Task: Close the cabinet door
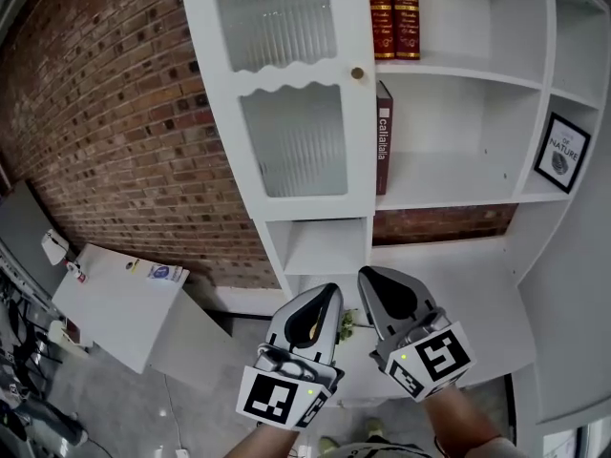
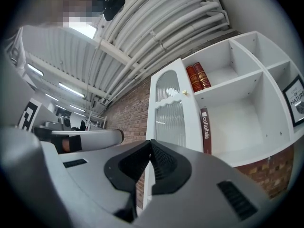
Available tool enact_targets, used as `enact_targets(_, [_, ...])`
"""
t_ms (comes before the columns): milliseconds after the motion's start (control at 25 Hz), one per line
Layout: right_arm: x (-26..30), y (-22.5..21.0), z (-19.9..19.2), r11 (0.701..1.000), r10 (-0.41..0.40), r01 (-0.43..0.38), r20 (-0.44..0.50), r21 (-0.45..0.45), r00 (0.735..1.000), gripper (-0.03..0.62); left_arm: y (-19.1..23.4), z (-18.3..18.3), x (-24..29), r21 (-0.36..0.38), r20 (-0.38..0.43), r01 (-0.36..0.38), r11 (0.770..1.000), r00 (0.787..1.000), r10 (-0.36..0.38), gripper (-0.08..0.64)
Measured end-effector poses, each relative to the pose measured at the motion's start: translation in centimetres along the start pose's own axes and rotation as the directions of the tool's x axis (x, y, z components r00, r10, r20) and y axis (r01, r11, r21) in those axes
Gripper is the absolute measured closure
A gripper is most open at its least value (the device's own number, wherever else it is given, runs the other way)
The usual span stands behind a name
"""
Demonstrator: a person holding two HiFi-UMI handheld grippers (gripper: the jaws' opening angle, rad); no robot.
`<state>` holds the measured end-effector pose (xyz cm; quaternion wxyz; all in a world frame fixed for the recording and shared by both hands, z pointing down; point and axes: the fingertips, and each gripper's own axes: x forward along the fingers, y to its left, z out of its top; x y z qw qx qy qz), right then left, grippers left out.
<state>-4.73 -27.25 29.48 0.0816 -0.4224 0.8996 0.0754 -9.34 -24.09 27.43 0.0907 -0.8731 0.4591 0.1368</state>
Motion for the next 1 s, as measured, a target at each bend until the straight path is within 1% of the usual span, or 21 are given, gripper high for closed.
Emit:
enact_targets(160, [-0.1, 0.5, -0.6, 1.000, -0.008, 0.009, -0.012, 0.005, 1.000, 0.575, 0.6, -0.8, -0.6, -0.030, -0.012, -0.011, 0.999, 1.000, 0.010, 0.549])
enact_targets(680, [0.3, 0.9, -0.9, 0.999, -0.038, 0.038, -0.023, -0.008, 0.999, 0.575, 1.0, -1.0, -0.7, -0.044, -0.014, 0.001, 0.999, 1.000, -0.002, 0.549])
enact_targets(1000, [0.8, 0.7, -1.2, 1.000, -0.028, 0.028, -0.026, -0.004, 0.999, 0.575, 1.2, -1.3, -0.7, -0.048, -0.019, -0.013, 0.999, 1.000, 0.012, 0.549])
